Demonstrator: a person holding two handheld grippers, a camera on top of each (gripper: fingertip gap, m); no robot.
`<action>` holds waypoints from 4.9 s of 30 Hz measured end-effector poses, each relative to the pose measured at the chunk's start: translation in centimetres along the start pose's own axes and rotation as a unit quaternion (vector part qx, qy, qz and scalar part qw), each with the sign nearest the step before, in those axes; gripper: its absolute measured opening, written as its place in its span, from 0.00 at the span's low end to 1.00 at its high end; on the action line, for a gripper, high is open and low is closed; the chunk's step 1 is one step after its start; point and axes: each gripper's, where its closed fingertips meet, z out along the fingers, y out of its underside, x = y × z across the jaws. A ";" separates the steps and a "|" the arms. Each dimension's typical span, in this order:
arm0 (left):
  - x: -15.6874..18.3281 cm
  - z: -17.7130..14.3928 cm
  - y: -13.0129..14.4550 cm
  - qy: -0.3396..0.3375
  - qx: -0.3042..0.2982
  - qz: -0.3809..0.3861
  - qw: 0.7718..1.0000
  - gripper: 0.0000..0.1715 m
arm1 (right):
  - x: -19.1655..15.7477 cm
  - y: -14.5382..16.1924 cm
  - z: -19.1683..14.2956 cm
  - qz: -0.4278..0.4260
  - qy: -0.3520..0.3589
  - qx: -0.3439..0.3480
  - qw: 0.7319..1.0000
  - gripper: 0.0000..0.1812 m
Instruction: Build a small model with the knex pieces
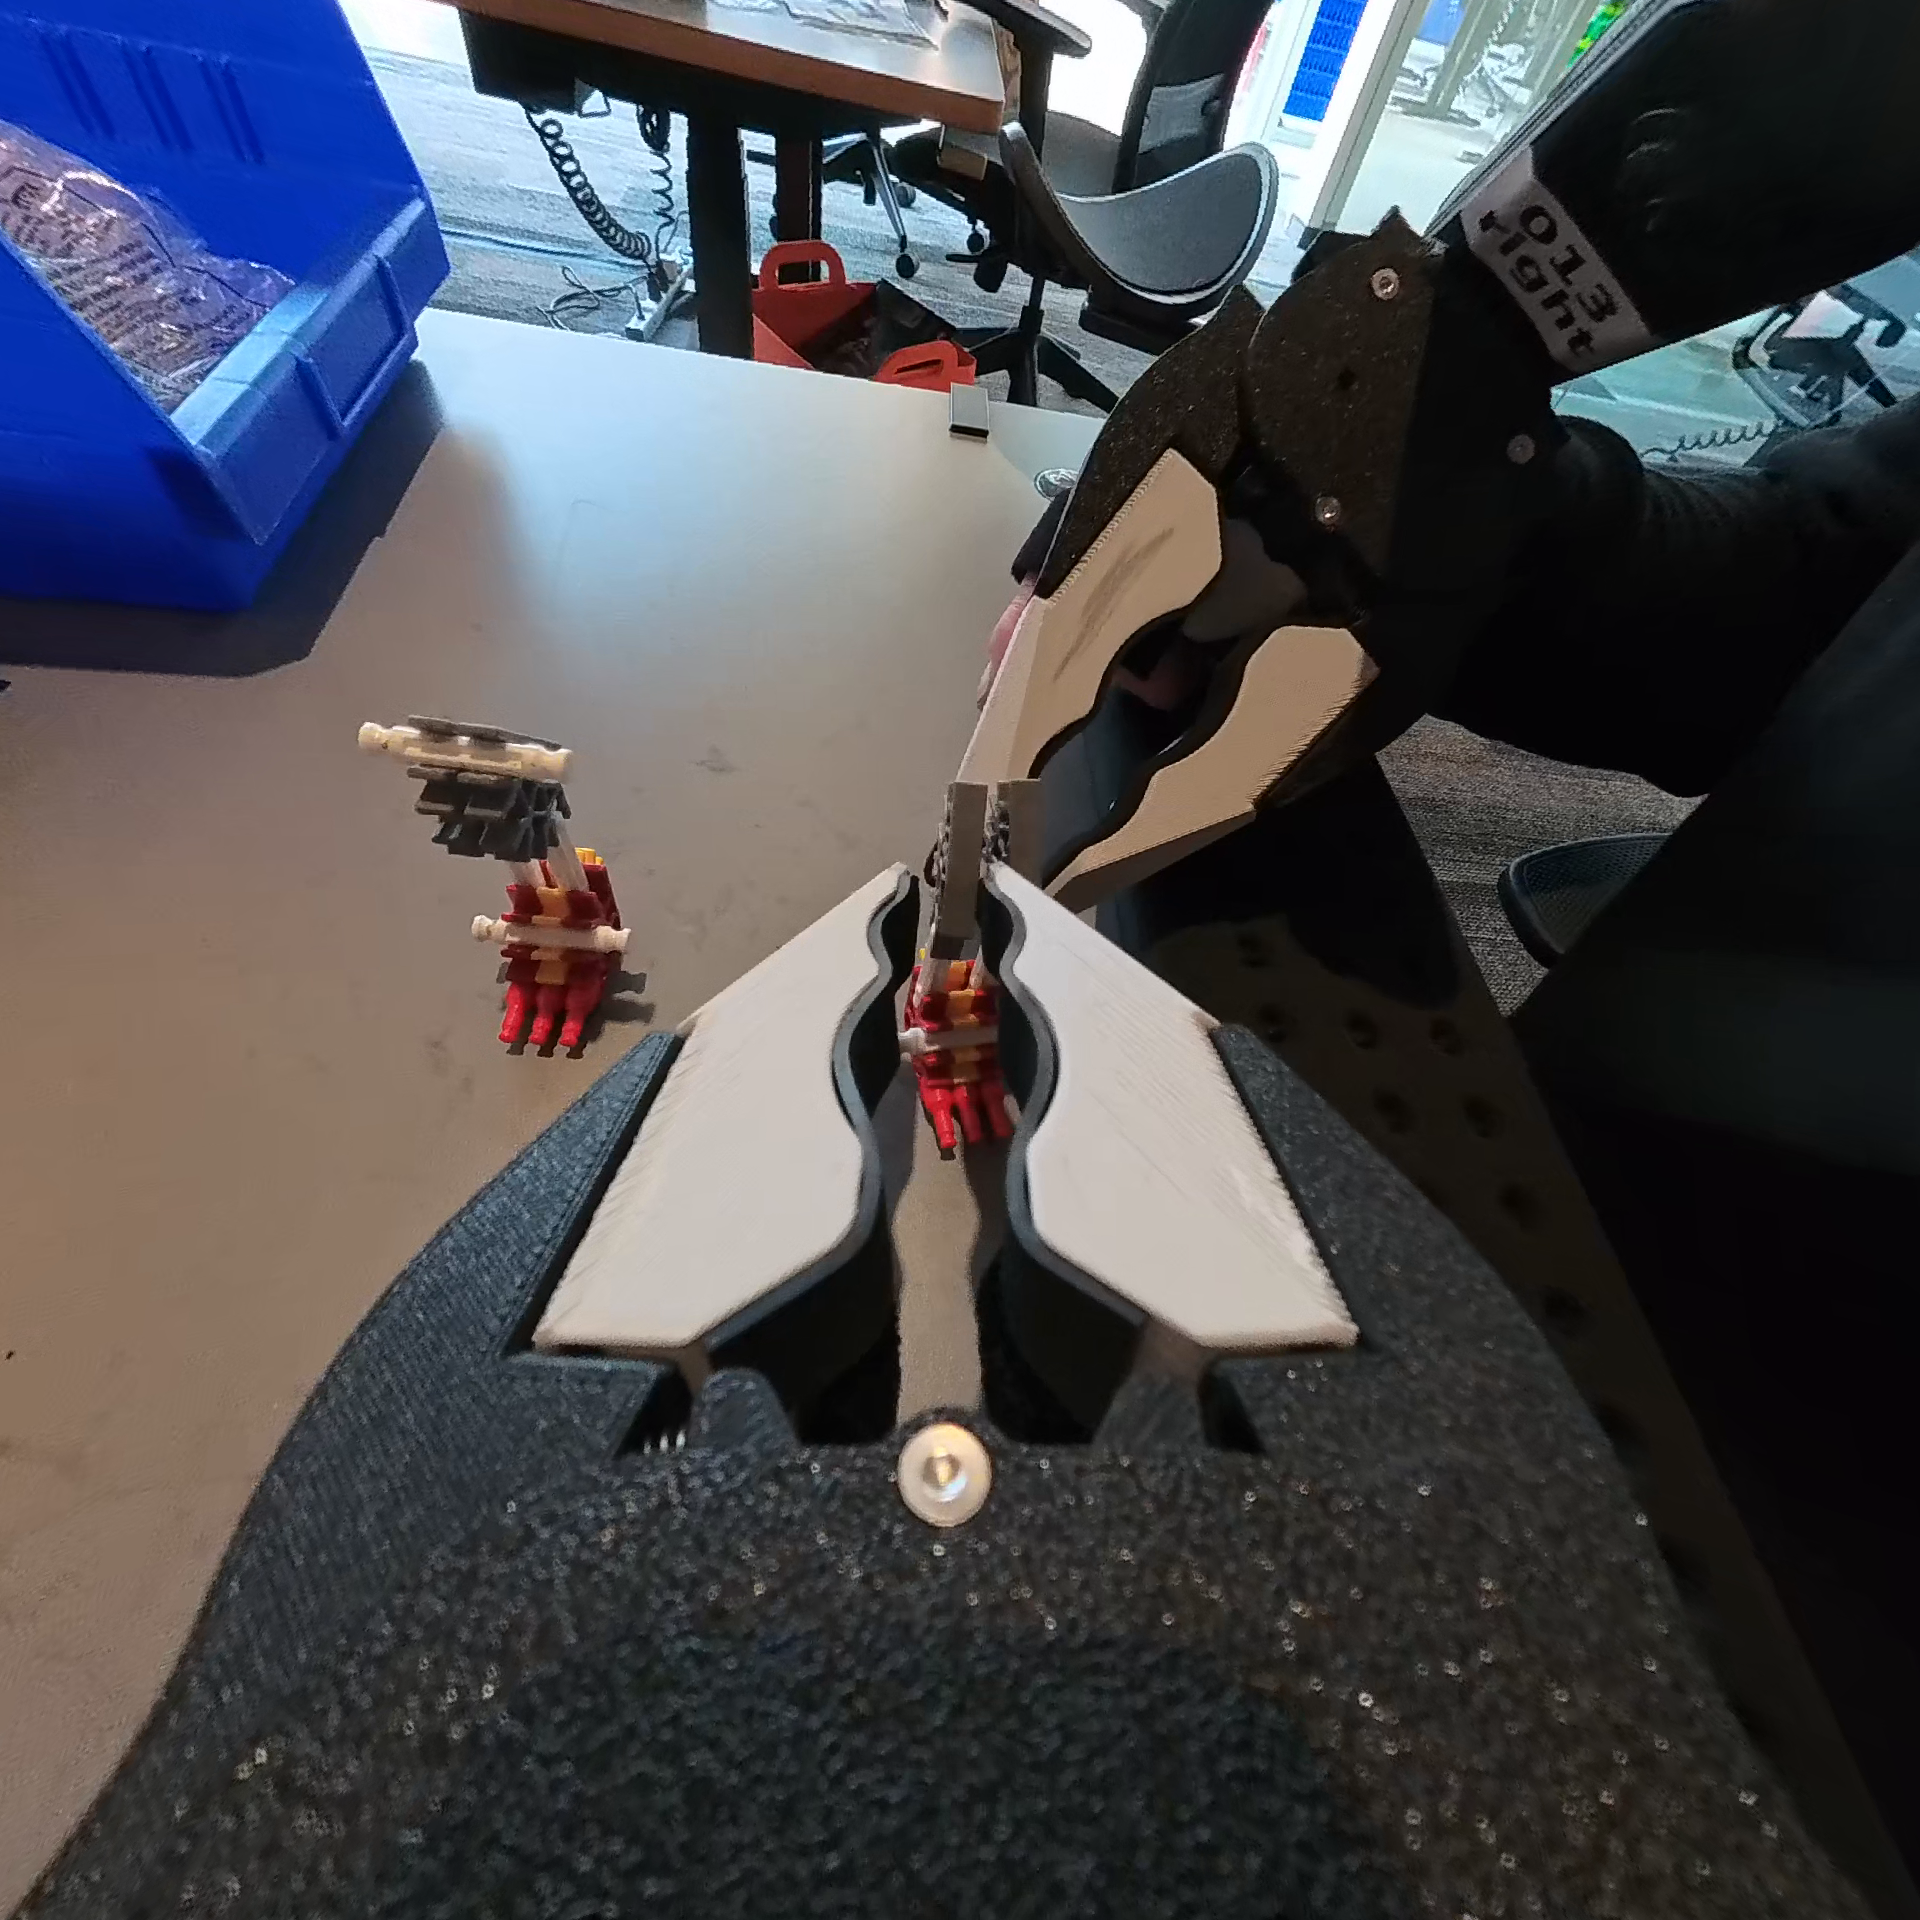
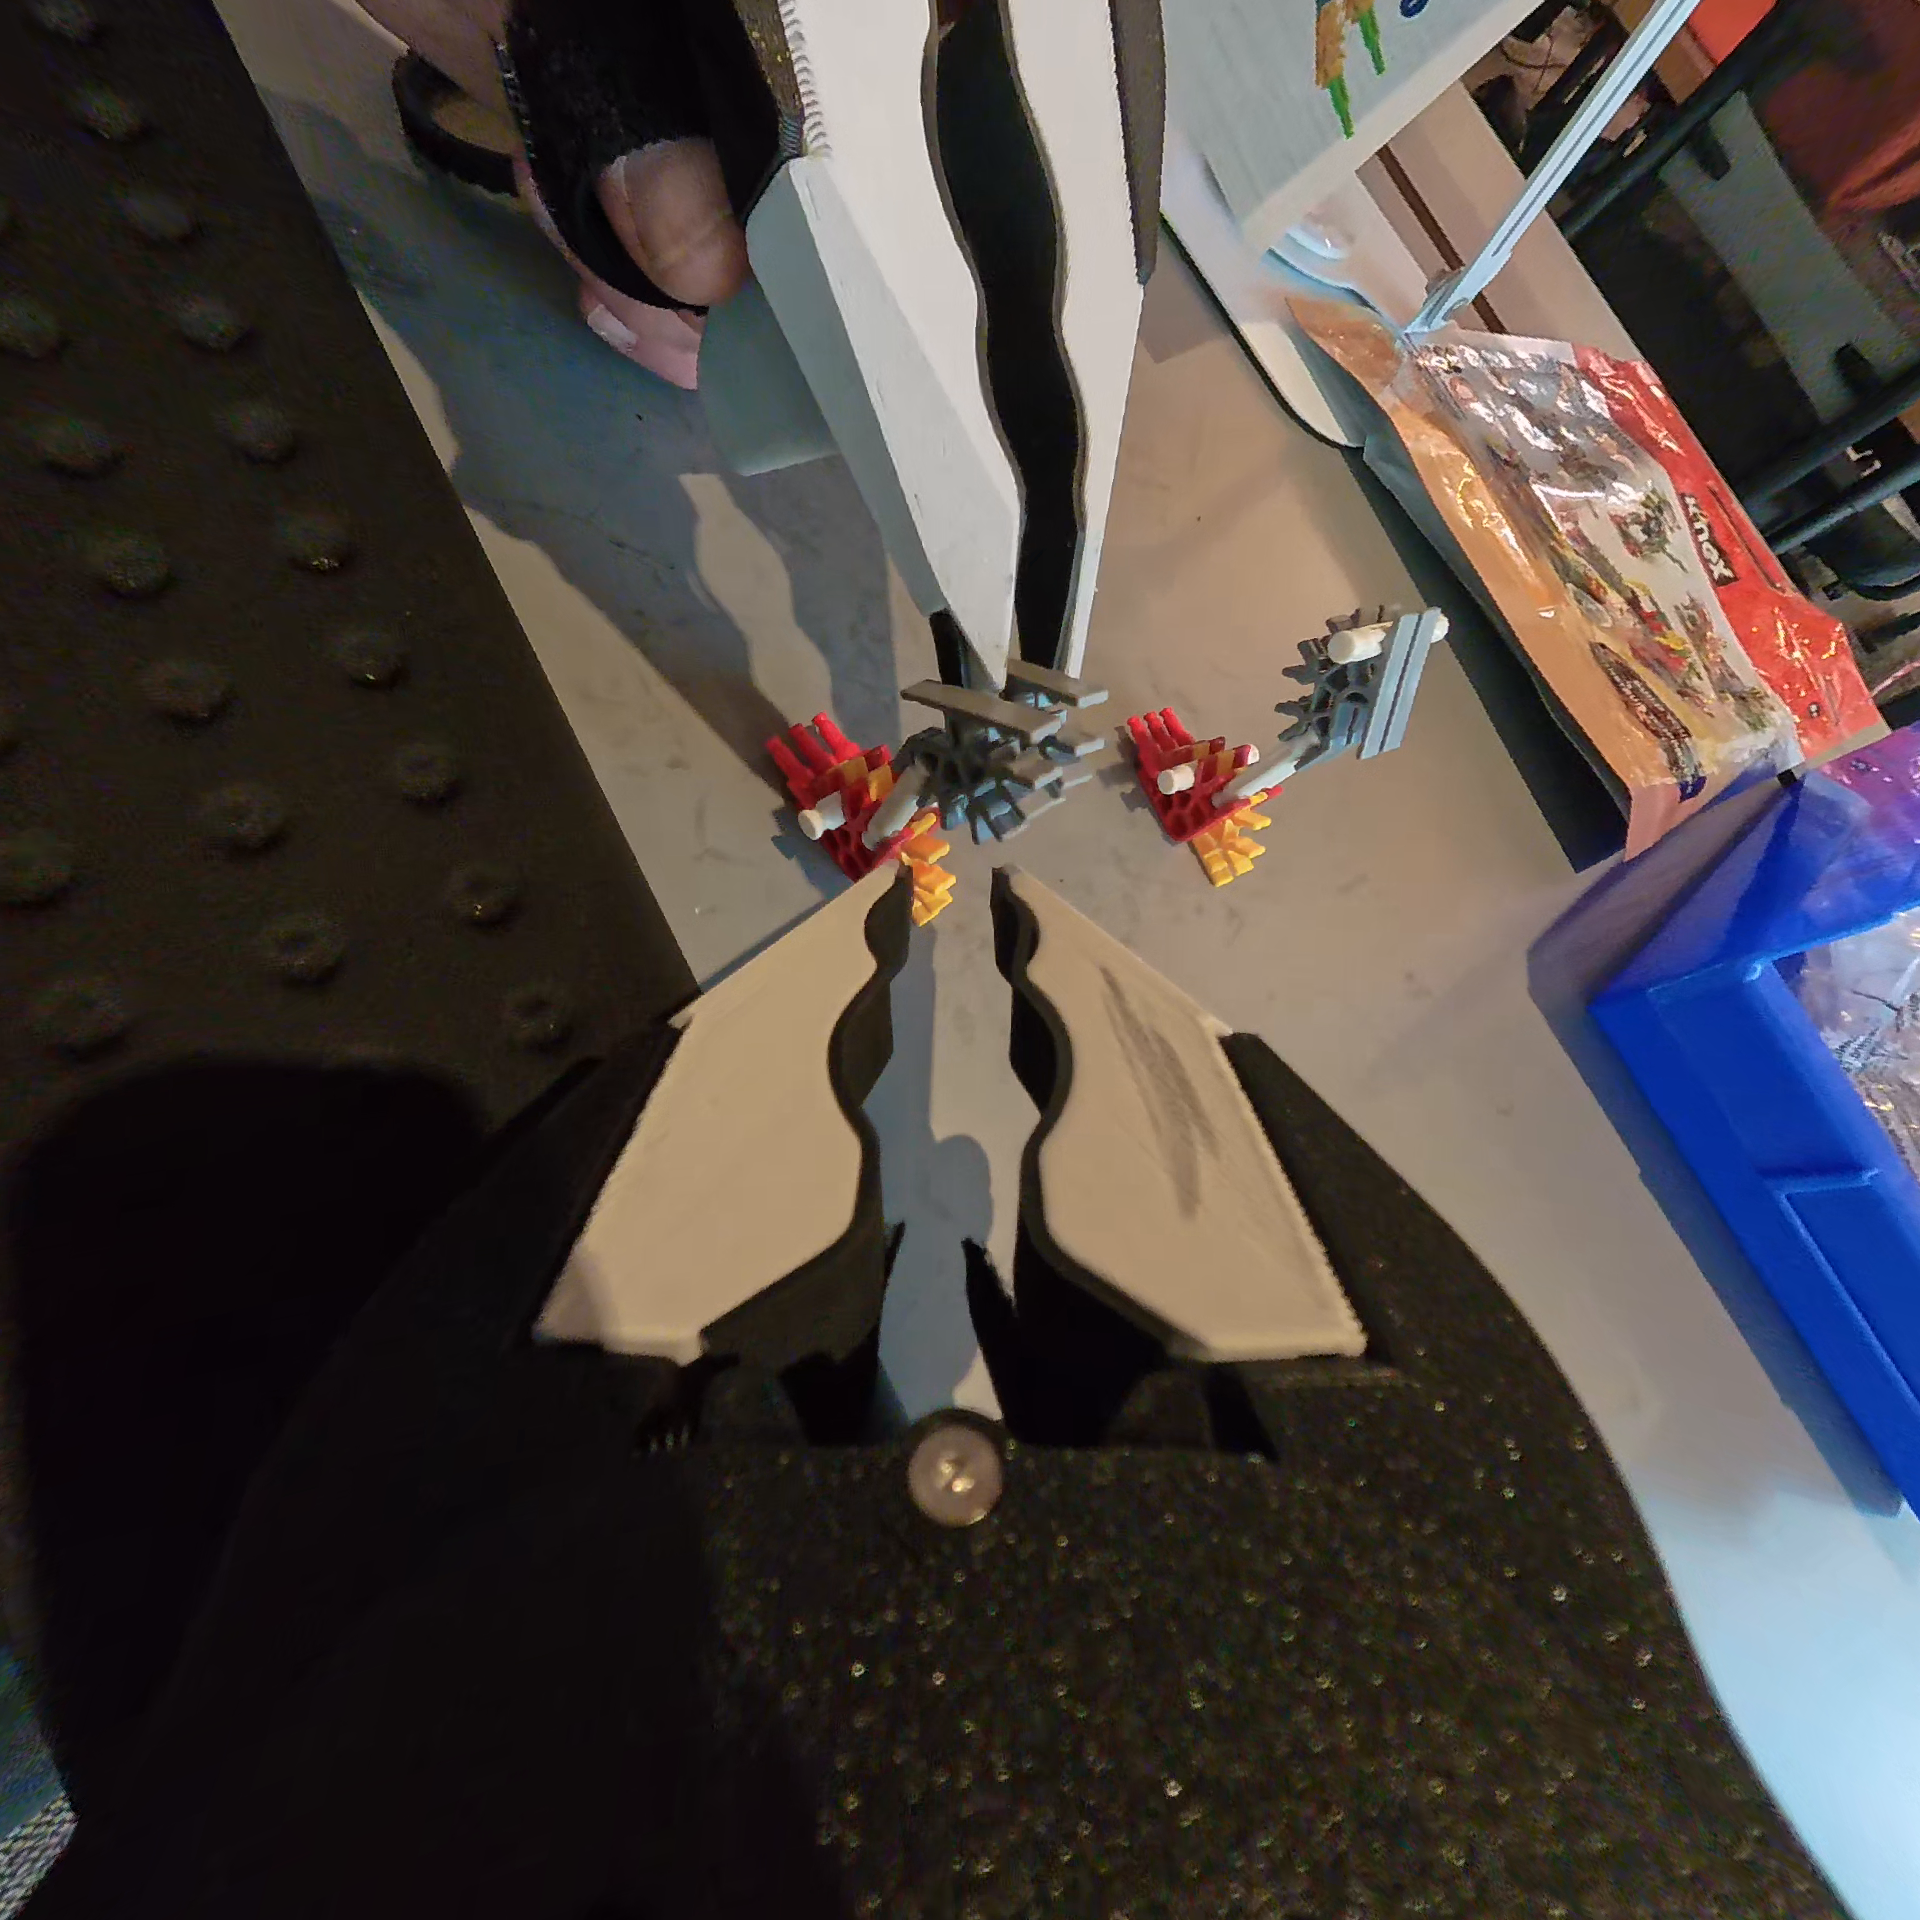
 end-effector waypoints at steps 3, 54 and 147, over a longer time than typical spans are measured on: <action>0.1 0.0 0.0 -0.001 0.000 0.002 1.000 0.06 | 0.0 0.0 0.0 -0.002 0.000 -0.002 1.000 0.08; 0.4 -0.1 -0.2 -0.013 0.003 0.022 1.000 0.03 | 0.7 -1.7 -2.5 0.080 -0.040 0.089 0.992 0.11; -3.9 -5.3 1.4 -0.119 -0.011 0.063 0.991 0.04 | 1.5 -6.1 3.7 -0.069 0.108 0.097 0.987 0.06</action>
